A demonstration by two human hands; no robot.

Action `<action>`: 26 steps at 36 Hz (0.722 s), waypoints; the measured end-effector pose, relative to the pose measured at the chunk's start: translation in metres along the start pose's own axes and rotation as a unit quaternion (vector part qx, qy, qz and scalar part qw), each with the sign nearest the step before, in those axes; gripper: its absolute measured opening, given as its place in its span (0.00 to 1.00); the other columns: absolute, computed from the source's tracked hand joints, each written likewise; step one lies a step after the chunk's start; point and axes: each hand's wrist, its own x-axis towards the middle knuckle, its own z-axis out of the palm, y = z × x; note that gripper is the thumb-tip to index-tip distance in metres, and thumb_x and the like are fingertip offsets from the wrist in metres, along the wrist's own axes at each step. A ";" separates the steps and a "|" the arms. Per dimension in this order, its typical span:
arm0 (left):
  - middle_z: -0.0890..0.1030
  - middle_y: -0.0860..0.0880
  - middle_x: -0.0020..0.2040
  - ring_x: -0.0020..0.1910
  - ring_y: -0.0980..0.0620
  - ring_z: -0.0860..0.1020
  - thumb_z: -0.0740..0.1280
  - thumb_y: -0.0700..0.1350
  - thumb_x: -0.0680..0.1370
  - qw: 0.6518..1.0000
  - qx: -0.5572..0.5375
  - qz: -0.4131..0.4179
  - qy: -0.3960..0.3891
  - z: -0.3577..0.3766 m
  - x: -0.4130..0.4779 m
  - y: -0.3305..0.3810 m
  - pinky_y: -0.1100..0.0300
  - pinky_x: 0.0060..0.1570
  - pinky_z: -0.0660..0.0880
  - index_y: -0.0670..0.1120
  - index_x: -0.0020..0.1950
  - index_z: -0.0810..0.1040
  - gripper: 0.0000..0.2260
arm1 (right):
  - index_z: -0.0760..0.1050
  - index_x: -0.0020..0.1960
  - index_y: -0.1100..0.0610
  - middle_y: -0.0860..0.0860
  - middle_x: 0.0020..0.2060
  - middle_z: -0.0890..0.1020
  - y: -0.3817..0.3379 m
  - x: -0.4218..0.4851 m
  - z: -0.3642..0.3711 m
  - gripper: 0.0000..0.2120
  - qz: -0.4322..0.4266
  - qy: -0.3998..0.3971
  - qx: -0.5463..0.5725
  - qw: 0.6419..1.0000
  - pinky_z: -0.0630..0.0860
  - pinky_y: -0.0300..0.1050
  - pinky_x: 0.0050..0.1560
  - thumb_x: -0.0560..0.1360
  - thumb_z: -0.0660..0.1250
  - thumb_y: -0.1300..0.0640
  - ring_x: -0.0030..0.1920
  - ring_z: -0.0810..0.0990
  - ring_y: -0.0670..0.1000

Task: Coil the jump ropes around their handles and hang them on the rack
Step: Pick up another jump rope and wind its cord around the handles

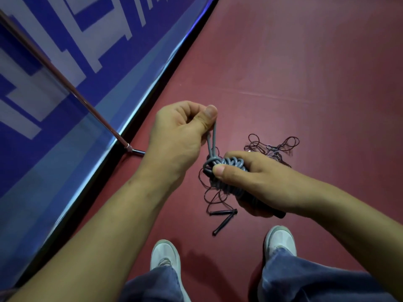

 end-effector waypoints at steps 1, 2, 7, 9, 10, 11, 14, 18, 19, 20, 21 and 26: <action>0.77 0.49 0.31 0.30 0.56 0.73 0.70 0.44 0.80 1.000 0.001 -0.005 -0.005 -0.001 -0.001 -0.001 0.63 0.33 0.74 0.42 0.40 0.79 0.10 | 0.71 0.48 0.57 0.55 0.27 0.71 0.001 -0.001 0.001 0.20 0.000 -0.002 -0.001 1.000 0.68 0.46 0.24 0.79 0.65 0.39 0.24 0.69 0.54; 0.77 0.49 0.31 0.30 0.56 0.73 0.70 0.44 0.80 1.000 -0.001 -0.010 -0.008 -0.001 -0.001 -0.002 0.64 0.33 0.73 0.42 0.40 0.79 0.10 | 0.71 0.49 0.57 0.56 0.28 0.72 0.001 -0.002 0.001 0.20 0.002 -0.002 -0.002 1.000 0.68 0.49 0.25 0.79 0.65 0.39 0.25 0.69 0.55; 0.77 0.46 0.32 0.31 0.52 0.72 0.69 0.43 0.81 0.999 -0.023 -0.023 -0.002 0.000 -0.001 -0.002 0.62 0.32 0.74 0.42 0.40 0.79 0.10 | 0.72 0.51 0.57 0.55 0.29 0.73 0.000 -0.003 0.002 0.21 0.013 -0.003 -0.006 1.000 0.69 0.51 0.27 0.79 0.67 0.38 0.26 0.70 0.56; 0.77 0.46 0.33 0.32 0.52 0.73 0.69 0.44 0.81 0.999 -0.022 -0.025 0.003 0.002 -0.001 -0.002 0.62 0.33 0.74 0.43 0.40 0.79 0.11 | 0.73 0.49 0.54 0.54 0.28 0.73 0.000 -0.002 0.003 0.19 0.012 -0.006 -0.017 1.000 0.68 0.47 0.25 0.78 0.67 0.38 0.25 0.70 0.55; 0.78 0.46 0.33 0.32 0.52 0.73 0.69 0.44 0.81 0.999 -0.023 -0.026 0.004 0.002 -0.001 -0.002 0.62 0.33 0.75 0.43 0.40 0.79 0.11 | 0.73 0.48 0.53 0.54 0.27 0.72 -0.001 -0.002 0.003 0.17 0.011 -0.008 -0.021 1.000 0.68 0.47 0.25 0.78 0.68 0.38 0.25 0.70 0.55; 0.78 0.46 0.33 0.32 0.52 0.73 0.69 0.44 0.81 0.999 -0.022 -0.026 0.004 0.002 -0.002 -0.003 0.62 0.33 0.75 0.43 0.39 0.79 0.11 | 0.73 0.46 0.51 0.53 0.27 0.72 -0.001 -0.002 0.003 0.16 0.010 -0.013 -0.023 1.000 0.67 0.47 0.25 0.78 0.68 0.39 0.25 0.69 0.54; 0.77 0.48 0.32 0.30 0.57 0.74 0.69 0.43 0.81 1.000 -0.014 -0.026 -0.003 0.002 -0.002 -0.003 0.65 0.33 0.74 0.43 0.39 0.78 0.10 | 0.71 0.46 0.52 0.50 0.25 0.72 -0.003 -0.001 0.004 0.17 0.017 -0.024 -0.041 0.999 0.67 0.44 0.23 0.77 0.70 0.40 0.23 0.69 0.52; 0.78 0.49 0.31 0.28 0.59 0.74 0.70 0.42 0.80 1.000 -0.006 -0.017 -0.009 0.003 -0.003 -0.003 0.68 0.32 0.73 0.43 0.39 0.79 0.10 | 0.71 0.48 0.53 0.49 0.24 0.72 -0.005 0.000 0.004 0.18 0.025 -0.040 -0.071 0.996 0.67 0.43 0.24 0.76 0.71 0.40 0.22 0.69 0.50; 0.78 0.49 0.31 0.29 0.59 0.74 0.70 0.42 0.80 1.000 -0.001 -0.012 -0.012 0.001 -0.003 -0.002 0.68 0.33 0.73 0.43 0.40 0.79 0.10 | 0.72 0.48 0.52 0.49 0.24 0.73 -0.006 0.000 0.004 0.17 0.019 -0.043 -0.075 0.996 0.67 0.42 0.24 0.76 0.71 0.40 0.22 0.70 0.49; 0.78 0.50 0.31 0.29 0.59 0.75 0.70 0.43 0.80 1.000 0.003 -0.006 -0.019 0.000 -0.003 -0.001 0.68 0.33 0.73 0.43 0.40 0.79 0.09 | 0.73 0.49 0.52 0.48 0.24 0.73 -0.006 0.000 0.005 0.16 0.008 -0.040 -0.082 0.996 0.67 0.41 0.24 0.76 0.72 0.41 0.22 0.70 0.47; 0.78 0.51 0.30 0.29 0.59 0.74 0.70 0.43 0.80 1.000 0.005 0.002 -0.027 -0.001 -0.003 0.002 0.68 0.33 0.73 0.42 0.41 0.79 0.09 | 0.74 0.49 0.53 0.47 0.24 0.73 -0.008 0.000 0.004 0.17 -0.004 -0.033 -0.088 0.996 0.67 0.40 0.23 0.76 0.72 0.41 0.22 0.70 0.47; 0.79 0.53 0.30 0.31 0.59 0.75 0.70 0.45 0.79 0.999 0.001 0.040 -0.036 -0.012 -0.003 0.014 0.67 0.34 0.73 0.40 0.42 0.80 0.09 | 0.73 0.55 0.59 0.49 0.25 0.72 -0.014 -0.001 0.003 0.22 -0.024 -0.028 -0.066 0.997 0.67 0.41 0.22 0.76 0.72 0.41 0.22 0.69 0.49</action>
